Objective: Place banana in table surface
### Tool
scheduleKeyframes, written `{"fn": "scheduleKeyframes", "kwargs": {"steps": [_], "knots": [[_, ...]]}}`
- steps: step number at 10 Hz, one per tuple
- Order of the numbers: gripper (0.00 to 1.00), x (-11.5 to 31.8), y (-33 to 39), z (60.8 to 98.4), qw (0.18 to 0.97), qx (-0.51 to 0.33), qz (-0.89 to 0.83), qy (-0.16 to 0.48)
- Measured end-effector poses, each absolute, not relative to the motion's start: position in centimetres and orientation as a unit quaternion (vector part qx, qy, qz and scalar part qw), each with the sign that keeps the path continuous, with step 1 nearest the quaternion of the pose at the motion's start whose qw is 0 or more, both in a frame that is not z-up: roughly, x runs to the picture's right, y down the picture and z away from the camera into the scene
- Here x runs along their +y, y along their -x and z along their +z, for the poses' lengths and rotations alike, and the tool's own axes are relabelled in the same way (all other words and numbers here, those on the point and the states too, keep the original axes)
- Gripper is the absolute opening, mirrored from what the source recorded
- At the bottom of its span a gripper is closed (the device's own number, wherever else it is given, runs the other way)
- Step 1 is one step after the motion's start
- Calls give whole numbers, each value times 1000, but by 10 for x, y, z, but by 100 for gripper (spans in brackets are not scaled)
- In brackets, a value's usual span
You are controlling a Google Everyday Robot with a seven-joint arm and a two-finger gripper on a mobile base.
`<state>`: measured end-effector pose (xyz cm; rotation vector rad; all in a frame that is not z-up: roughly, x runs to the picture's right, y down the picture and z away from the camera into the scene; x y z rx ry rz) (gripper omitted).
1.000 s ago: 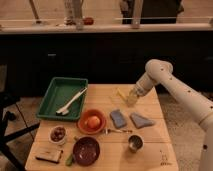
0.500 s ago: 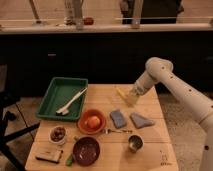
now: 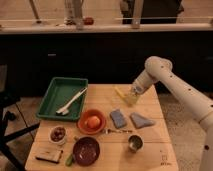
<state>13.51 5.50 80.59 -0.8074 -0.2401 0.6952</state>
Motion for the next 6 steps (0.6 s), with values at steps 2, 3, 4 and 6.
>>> {"fn": "scheduleKeyframes", "kwargs": {"steps": [2, 3, 4, 6], "knots": [[2, 52, -121, 804, 856, -121, 322, 386], [2, 52, -117, 804, 856, -123, 321, 387], [2, 51, -117, 803, 855, -124, 321, 388], [2, 50, -113, 802, 856, -128, 315, 390]]}}
